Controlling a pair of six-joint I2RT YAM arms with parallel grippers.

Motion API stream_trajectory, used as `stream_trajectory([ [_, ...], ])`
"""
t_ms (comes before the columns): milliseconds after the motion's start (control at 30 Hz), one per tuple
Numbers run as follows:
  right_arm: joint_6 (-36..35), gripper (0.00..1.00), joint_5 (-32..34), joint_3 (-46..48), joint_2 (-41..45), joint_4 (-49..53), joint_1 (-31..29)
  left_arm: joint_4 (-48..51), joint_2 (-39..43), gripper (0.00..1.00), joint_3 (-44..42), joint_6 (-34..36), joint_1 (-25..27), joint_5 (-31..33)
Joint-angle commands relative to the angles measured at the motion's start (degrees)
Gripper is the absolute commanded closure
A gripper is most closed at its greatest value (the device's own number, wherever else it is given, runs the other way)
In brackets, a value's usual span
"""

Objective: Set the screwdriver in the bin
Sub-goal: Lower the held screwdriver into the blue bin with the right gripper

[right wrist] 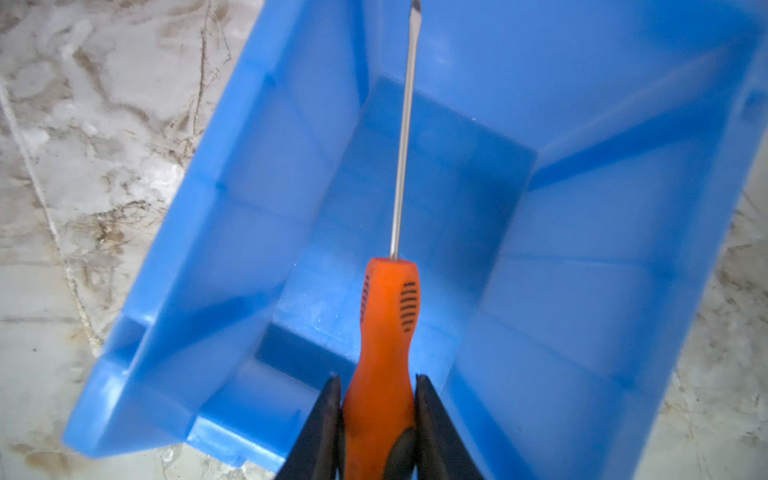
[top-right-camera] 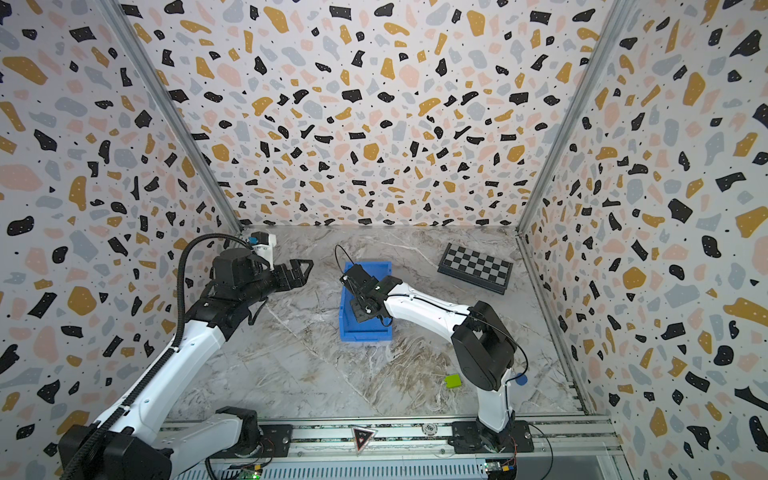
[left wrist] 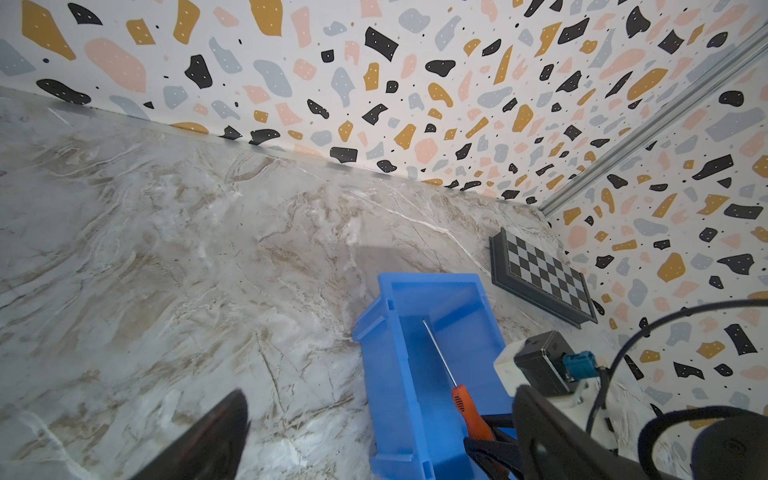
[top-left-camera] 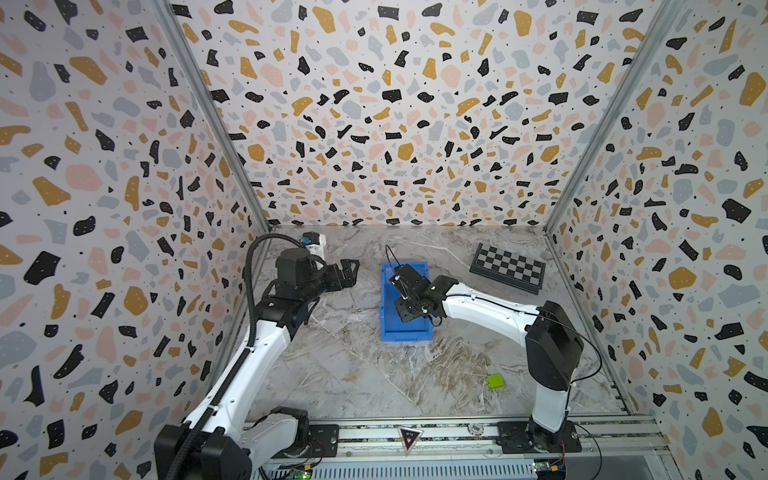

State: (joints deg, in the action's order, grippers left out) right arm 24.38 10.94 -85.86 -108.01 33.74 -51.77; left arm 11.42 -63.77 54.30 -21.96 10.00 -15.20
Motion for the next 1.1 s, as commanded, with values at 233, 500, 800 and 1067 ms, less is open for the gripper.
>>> stream_trajectory([
  [233,1.4,0.91,0.6,-2.4,-3.5,0.2,-0.3,-1.3,-0.1,0.00,-1.0,1.1,0.2,-0.3],
  [500,1.6,0.90,0.6,-3.2,-5.8,0.4,-0.3,-1.0,0.0,0.00,-1.4,1.3,0.2,0.1],
  [800,1.7,0.88,1.0,-4.8,-8.0,1.2,-0.3,-1.1,0.0,0.00,-1.7,1.5,0.2,0.4],
  [1067,1.9,0.86,1.1,-5.8,-9.4,1.6,-0.3,-1.2,0.0,0.00,-1.9,1.7,0.2,0.7],
])
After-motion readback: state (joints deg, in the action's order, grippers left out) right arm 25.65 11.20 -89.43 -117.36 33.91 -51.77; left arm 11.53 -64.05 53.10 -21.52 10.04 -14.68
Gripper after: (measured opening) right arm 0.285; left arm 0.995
